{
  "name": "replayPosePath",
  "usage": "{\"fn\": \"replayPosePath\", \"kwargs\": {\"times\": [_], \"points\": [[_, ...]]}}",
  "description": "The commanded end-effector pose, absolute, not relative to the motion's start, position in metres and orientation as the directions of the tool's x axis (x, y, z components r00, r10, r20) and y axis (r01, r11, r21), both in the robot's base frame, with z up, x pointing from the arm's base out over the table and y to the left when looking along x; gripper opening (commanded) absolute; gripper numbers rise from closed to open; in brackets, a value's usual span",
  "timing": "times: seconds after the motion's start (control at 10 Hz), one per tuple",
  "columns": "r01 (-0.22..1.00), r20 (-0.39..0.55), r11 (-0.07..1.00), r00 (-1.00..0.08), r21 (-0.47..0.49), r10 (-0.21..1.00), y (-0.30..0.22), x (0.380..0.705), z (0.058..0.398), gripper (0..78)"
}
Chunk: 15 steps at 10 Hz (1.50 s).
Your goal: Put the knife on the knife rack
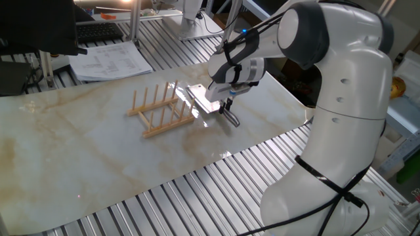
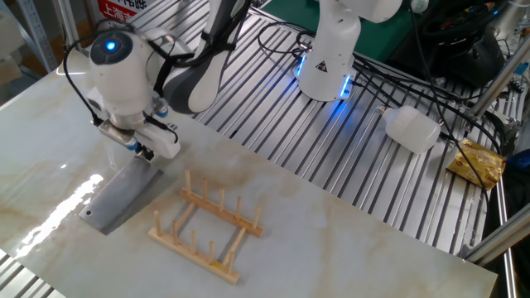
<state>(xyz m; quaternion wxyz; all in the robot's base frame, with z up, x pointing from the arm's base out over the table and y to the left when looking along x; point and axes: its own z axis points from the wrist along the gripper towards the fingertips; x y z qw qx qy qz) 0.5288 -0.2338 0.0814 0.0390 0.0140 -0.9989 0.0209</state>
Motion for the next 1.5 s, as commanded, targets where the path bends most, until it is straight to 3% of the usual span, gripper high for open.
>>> {"fn": "replayPosePath", "kwargs": {"times": [0.1,0.4,1.0,1.5], "points": [[-0.009,0.035,0.993,-0.999,-0.121,-0.005,-0.231,0.533,0.104,1.1],[0.022,-0.009,0.989,-1.0,-0.145,0.021,-0.227,0.533,0.125,1.1],[0.049,-0.006,0.971,-0.999,-0.236,0.049,-0.192,0.533,0.205,1.1],[0.081,0.005,0.96,-0.996,-0.267,0.085,-0.174,0.524,0.225,1.1]]}}
